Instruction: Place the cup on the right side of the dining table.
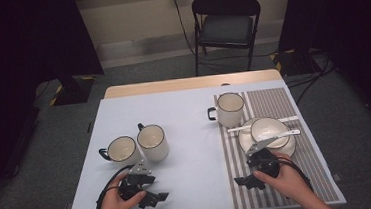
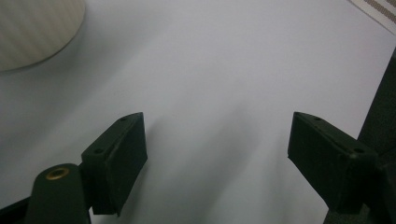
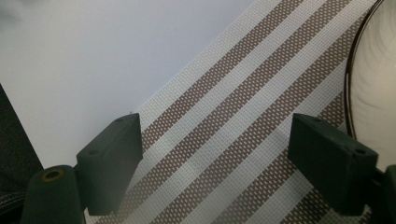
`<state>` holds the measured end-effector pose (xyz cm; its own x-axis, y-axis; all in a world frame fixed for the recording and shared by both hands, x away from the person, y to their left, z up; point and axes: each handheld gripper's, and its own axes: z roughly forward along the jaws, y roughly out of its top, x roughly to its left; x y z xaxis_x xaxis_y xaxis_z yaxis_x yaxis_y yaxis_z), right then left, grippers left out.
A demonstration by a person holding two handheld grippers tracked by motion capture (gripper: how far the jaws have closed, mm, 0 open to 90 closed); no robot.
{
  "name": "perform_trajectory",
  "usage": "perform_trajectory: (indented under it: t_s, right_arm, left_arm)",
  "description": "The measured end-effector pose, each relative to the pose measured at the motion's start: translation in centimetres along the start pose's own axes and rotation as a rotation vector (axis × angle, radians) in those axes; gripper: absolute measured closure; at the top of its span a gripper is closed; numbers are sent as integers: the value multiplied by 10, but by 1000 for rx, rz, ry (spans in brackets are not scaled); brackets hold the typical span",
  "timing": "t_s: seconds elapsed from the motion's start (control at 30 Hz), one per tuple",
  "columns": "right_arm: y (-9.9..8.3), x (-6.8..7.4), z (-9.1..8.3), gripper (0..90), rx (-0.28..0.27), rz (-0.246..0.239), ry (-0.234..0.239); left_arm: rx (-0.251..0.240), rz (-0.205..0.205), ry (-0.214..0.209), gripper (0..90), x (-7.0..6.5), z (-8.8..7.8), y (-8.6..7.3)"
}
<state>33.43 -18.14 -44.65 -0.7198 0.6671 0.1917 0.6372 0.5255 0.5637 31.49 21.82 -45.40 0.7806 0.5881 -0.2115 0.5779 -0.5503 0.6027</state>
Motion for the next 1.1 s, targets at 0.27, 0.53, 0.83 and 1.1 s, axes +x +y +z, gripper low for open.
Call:
perform_trajectory:
  t_s: [0.27, 0.53, 0.83, 1.1]
  right_arm:
    - [-4, -1, -2, 174, 0, 0, -9]
    - [-8, -1, -4, 175, 10, -6, -7]
    - [-11, -1, -5, 175, 10, -6, -11]
    - [-16, 0, -2, 183, 26, -39, -21]
  left_arm:
    - [-2, -3, 1, 193, 0, -1, -3]
    - [7, -1, 10, 193, 2, -3, -7]
    - [5, -8, 15, 192, 4, -4, -10]
    - [8, 1, 24, 193, 5, -8, -14]
